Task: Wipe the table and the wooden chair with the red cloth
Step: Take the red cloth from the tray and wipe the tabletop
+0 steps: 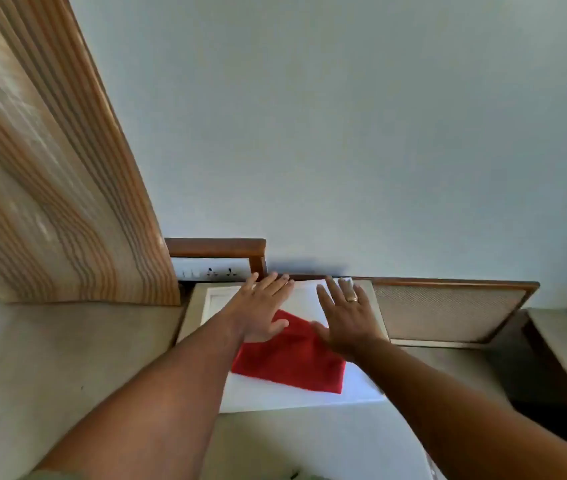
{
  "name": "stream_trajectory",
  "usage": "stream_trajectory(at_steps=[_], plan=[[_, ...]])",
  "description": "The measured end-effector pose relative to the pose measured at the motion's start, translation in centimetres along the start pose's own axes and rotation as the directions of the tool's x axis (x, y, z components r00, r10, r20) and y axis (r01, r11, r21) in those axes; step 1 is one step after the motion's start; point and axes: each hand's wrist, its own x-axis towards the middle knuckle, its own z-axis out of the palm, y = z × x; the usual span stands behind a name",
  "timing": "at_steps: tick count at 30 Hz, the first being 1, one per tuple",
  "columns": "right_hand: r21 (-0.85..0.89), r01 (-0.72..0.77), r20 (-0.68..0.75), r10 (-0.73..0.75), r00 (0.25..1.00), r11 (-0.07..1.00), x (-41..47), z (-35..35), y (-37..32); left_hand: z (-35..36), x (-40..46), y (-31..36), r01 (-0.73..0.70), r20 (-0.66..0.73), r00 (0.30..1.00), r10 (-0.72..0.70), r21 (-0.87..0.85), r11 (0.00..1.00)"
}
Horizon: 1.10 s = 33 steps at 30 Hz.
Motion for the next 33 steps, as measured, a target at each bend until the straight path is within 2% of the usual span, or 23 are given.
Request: stream_trajectory(at_steps=[1, 3, 9, 13, 16, 18, 20, 23, 25, 27, 30, 33], plan=[[0.027, -0.045, 0.065, 0.043, 0.997, 0.999, -0.7, 0.9, -0.1, 0.6, 0.2, 0.2, -0.04, 0.079, 0.996, 0.041, -0.015, 0.999], [0.114, -0.083, 0.102, 0.071, 0.992, 0.99, -1.1, 2.2, -0.1, 1.6, 0.7, 0.3, -0.082, 0.221, 0.971, 0.094, -0.059, 0.995], [0.208, -0.125, 0.318, 0.054, 0.947, 0.97, 0.8, 2.5, 0.6, 1.6, 4.3, -0.8, -0.146, 0.306, 0.939, 0.155, -0.052, 0.988], [0.297, -0.065, 0.525, -0.106, 0.845, 0.953, 2.7, 1.9, 1.3, 1.2, 6.0, -0.3, -0.128, 0.485, 0.862, 0.15, -0.079, 0.989], [0.465, -0.029, 0.518, -0.245, 0.819, 0.885, 3.9, 0.0, 1.3, 0.7, 4.6, -0.5, 0.03, 0.526, 0.844, 0.101, -0.235, 0.972], [0.576, -0.013, 0.465, -0.314, 0.828, 0.817, 5.0, -2.3, 0.9, -0.6, 2.1, -2.2, 0.239, 0.495, 0.868, 0.034, -0.477, 0.846], [0.704, -0.029, 0.408, -0.37, 0.835, 0.71, 6.1, -4.9, -0.3, -2.5, -1.9, -4.6, 0.363, 0.409, 0.909, -0.077, -0.688, 0.629], [0.835, -0.022, 0.338, -0.48, 0.81, 0.55, 7.8, -7.8, -4.1, -4.3, -8.8, -8.7, 0.357, 0.29, 0.919, -0.268, -0.899, 0.255], [0.901, -0.041, 0.301, -0.553, 0.777, 0.433, 8.5, -8.7, -8.5, -4.3, -14.0, -11.5, 0.306, 0.264, 0.893, -0.364, -0.95, 0.065], [0.922, -0.012, 0.256, -0.588, 0.767, 0.386, 8.7, -8.6, -13.3, -3.0, -18.8, -14.1, 0.259, 0.26, 0.852, -0.454, -0.964, -0.067], [0.914, 0.04, 0.222, -0.58, 0.784, 0.404, 8.9, -6.7, -21.5, 0.9, -26.1, -17.6, 0.227, 0.33, 0.76, -0.56, -0.942, -0.247], [0.899, 0.033, 0.243, -0.559, 0.793, 0.438, 9.6, -3.5, -29.2, 5.2, -31.1, -20.8, 0.299, 0.389, 0.684, -0.617, -0.921, -0.249]])
